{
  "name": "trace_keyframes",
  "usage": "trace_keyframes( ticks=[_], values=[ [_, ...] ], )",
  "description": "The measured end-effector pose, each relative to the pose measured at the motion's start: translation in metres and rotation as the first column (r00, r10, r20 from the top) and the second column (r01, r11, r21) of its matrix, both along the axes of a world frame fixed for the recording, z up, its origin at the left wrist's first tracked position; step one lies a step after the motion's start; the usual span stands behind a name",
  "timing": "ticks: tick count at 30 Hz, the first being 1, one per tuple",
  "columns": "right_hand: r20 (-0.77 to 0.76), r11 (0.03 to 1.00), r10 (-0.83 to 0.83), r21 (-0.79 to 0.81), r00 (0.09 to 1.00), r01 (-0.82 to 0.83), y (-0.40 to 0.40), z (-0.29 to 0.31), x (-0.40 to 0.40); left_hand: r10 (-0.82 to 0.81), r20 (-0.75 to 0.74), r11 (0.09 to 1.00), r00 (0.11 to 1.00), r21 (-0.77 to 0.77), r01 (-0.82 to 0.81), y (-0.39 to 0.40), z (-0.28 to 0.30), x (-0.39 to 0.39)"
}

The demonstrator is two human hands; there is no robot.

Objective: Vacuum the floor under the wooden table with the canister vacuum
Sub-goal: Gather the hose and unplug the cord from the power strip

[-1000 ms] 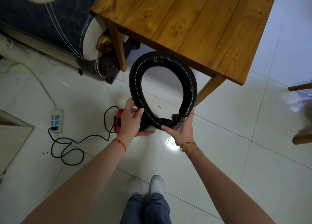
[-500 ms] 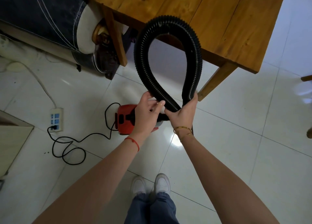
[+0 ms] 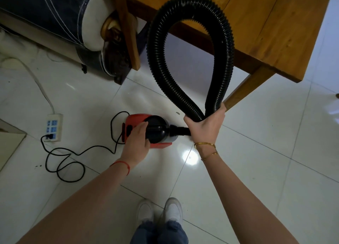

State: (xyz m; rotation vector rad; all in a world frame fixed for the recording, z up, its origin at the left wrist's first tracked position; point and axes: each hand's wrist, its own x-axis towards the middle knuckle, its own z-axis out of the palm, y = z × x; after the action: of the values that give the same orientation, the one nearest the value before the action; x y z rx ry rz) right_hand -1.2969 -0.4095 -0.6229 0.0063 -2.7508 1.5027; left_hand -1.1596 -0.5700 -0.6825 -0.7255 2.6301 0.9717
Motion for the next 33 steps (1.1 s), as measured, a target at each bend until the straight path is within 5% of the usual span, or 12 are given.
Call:
trace_keyframes(
  ticks=[5, 11, 17, 20, 33],
  values=[
    [-0.038, 0.999, -0.02, 0.034, 0.999, 0.021, -0.006, -0.006, -0.009, -0.058, 0.233, 0.998, 0.971, -0.007, 0.061, -0.02, -0.045, 0.003],
    [-0.063, 0.999, -0.018, 0.037, 0.998, 0.02, -0.008, -0.024, -0.013, -0.043, 0.315, 0.999, 0.948, 0.025, 0.037, -0.032, -0.095, -0.004],
    [-0.119, 0.999, 0.035, 0.019, 0.992, -0.033, -0.015, -0.033, -0.016, 0.317, 0.146, 0.934, 0.937, 0.125, -0.335, -0.022, -0.118, -0.001],
    [-0.129, 0.998, 0.058, 0.027, 0.99, -0.055, -0.019, -0.032, -0.018, 0.435, 0.185, 0.85, 0.881, 0.238, -0.47, -0.028, -0.134, 0.004],
    [-0.14, 0.999, 0.051, 0.015, 0.989, -0.05, -0.027, -0.039, -0.019, 0.171, 0.482, 0.932, 0.859, 0.204, -0.3, -0.057, -0.175, 0.001]
  ],
)
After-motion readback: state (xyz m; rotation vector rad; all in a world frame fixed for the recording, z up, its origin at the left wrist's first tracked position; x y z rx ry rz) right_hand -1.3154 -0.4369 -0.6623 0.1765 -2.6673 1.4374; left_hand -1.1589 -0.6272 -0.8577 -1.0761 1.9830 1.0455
